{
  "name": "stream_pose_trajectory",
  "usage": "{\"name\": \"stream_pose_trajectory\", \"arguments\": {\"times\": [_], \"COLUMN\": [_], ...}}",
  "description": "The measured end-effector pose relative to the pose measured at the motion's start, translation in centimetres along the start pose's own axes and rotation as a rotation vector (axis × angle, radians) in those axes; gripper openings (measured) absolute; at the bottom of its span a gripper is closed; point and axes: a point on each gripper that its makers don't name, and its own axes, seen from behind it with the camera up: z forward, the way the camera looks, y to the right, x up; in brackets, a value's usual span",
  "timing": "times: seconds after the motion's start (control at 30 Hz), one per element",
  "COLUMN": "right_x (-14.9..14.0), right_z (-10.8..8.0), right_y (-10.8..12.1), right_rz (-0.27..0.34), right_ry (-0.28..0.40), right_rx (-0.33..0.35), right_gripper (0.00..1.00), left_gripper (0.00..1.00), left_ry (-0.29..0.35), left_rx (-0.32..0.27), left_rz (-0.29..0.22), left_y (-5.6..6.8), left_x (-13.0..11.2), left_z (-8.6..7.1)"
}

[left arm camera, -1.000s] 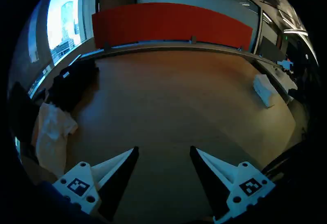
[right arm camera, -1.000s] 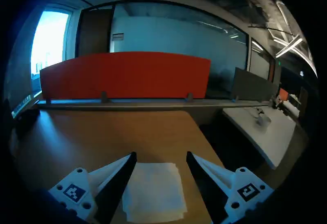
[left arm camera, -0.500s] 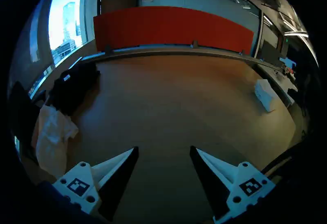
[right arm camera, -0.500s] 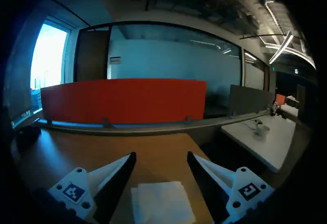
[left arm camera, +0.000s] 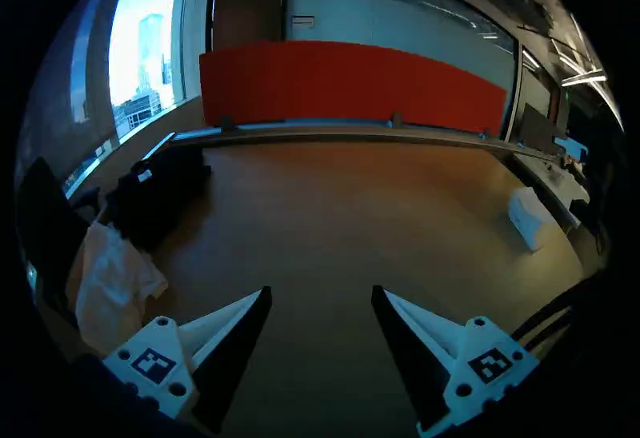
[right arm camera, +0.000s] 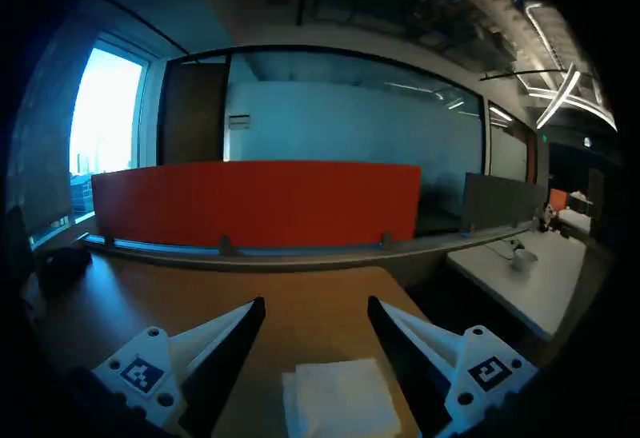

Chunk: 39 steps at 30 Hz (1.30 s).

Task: Fold towel

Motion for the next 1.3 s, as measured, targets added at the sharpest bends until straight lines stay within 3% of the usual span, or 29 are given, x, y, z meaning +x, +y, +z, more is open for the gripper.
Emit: {"name": "stream_pose_trajectory", "arguments": {"times": [0.8,1.0,1.3], "right_x": [4.0,5.2,5.5], "right_z": [-1.6,-1.9,-2.0], "right_y": [-10.6,-13.1,-16.9], "right_rz": [-0.012,0.005,0.037], "right_ry": [0.071,0.091,0.099], "right_rx": [0.133,0.152,0.192], "right_gripper": [0.99,0.99,0.99], "left_gripper": [0.93,0.93,0.93], "left_ry": [0.281,0.338,0.392], "left_rx": [0.083,0.095,0.104], "left_rz": [0.006,0.020,0.013], "left_y": [-6.0,-7.0,-7.3], "left_x": [12.7,15.4,17.8], "left_z": [2.0,2.0,1.9]}}
